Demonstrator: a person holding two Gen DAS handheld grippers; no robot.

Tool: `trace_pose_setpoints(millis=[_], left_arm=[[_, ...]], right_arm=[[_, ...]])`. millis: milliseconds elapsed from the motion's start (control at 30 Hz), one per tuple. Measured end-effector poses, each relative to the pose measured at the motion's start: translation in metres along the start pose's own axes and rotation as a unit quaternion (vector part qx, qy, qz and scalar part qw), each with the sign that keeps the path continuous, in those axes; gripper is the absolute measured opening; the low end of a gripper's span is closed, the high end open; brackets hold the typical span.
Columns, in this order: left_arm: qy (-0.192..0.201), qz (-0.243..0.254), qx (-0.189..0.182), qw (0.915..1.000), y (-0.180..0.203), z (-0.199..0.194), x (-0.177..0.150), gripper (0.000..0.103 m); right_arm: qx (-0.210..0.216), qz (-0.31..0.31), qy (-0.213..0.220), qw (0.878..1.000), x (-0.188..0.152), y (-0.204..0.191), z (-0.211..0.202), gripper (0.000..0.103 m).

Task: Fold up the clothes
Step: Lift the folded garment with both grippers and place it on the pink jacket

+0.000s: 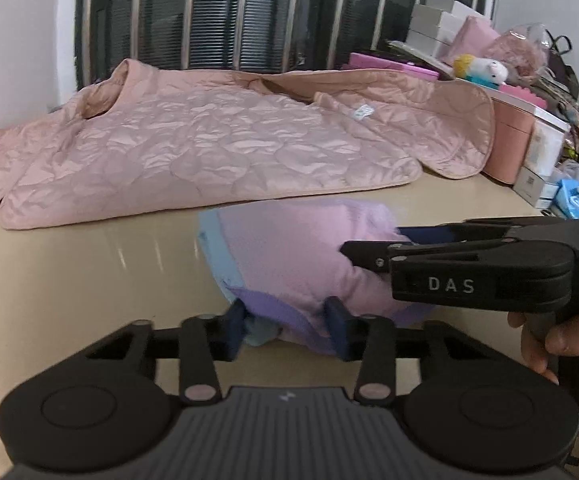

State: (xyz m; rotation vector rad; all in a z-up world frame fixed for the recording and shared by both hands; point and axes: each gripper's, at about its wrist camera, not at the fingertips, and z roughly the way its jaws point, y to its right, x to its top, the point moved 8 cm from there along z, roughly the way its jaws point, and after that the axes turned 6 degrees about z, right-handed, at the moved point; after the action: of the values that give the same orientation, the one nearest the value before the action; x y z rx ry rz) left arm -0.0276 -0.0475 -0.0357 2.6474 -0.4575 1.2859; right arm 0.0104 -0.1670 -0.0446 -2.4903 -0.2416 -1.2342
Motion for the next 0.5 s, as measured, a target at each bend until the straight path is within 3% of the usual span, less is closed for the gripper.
trace_pose_setpoints(millis=[200,300,500], left_arm=[[0.002,-0.019,-0.022,0.9996,0.002,-0.002,-0.001,0.012],[0.026,0.001,-0.012,0.9996,0.006,-0.007,0.014,0.009],[0.074,0.041,0.008,0.9964,0.016,-0.018,0.045,0.008]], right_arm=[[0.014,-0.009,0.001,1.0,-0.001,-0.012,-0.002,0.021],[0.012,-0.032,0.012,0.999,0.0,-0.016,-0.007,0.014],[0.005,-0.035,0.045,0.998,0.029,-0.011,-0.027,0.011]])
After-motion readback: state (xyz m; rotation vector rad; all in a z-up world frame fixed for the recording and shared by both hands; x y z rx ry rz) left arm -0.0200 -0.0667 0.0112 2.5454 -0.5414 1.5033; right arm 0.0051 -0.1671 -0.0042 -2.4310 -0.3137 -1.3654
